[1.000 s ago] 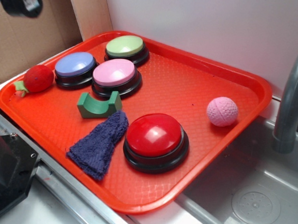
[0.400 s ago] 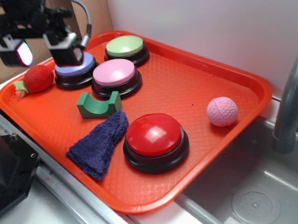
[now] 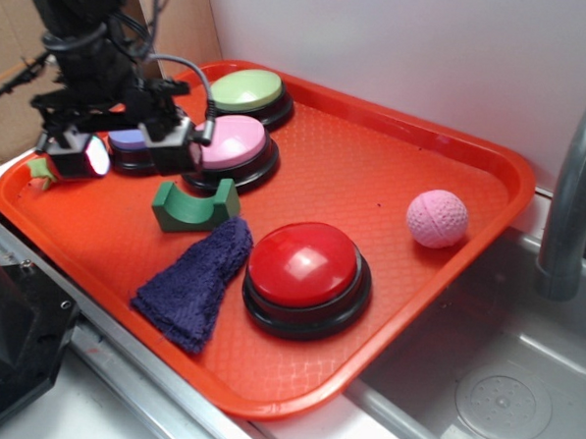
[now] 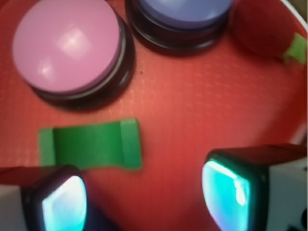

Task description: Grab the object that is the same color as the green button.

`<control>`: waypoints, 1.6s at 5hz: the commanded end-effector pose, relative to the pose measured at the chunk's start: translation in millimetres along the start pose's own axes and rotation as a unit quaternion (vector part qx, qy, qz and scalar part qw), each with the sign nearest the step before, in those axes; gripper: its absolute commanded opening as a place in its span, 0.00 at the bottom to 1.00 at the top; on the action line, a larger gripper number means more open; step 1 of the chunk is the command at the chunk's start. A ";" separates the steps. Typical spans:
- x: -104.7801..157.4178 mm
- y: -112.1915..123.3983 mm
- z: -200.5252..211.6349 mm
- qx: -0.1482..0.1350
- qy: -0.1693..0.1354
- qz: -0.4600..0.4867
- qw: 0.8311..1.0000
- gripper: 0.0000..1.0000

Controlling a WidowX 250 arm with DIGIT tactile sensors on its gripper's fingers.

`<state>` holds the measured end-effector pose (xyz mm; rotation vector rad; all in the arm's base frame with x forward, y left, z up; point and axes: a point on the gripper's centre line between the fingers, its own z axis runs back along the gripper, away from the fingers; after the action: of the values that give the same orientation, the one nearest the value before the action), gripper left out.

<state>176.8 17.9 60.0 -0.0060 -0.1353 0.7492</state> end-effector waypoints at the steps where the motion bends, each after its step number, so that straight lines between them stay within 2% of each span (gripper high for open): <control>1: 16.2 4.1 -34.0 -0.023 0.001 0.001 1.000 1.00; 2: 16.6 6.1 -46.1 -0.056 0.029 0.001 0.998 0.84; 3: 15.2 7.1 -45.9 -0.060 0.028 -0.001 0.998 0.00; 5: 13.4 6.2 -40.3 -0.066 0.021 0.000 0.998 0.00; 6: 17.0 6.8 -27.6 -0.059 0.007 -0.008 0.998 0.00; 7: 24.0 6.0 -1.8 -0.061 0.014 -0.082 0.995 0.00; 8: 26.7 0.7 28.9 -0.034 -0.002 -0.133 0.990 0.00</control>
<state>183.5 33.3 83.4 -0.0517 -0.1190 0.4805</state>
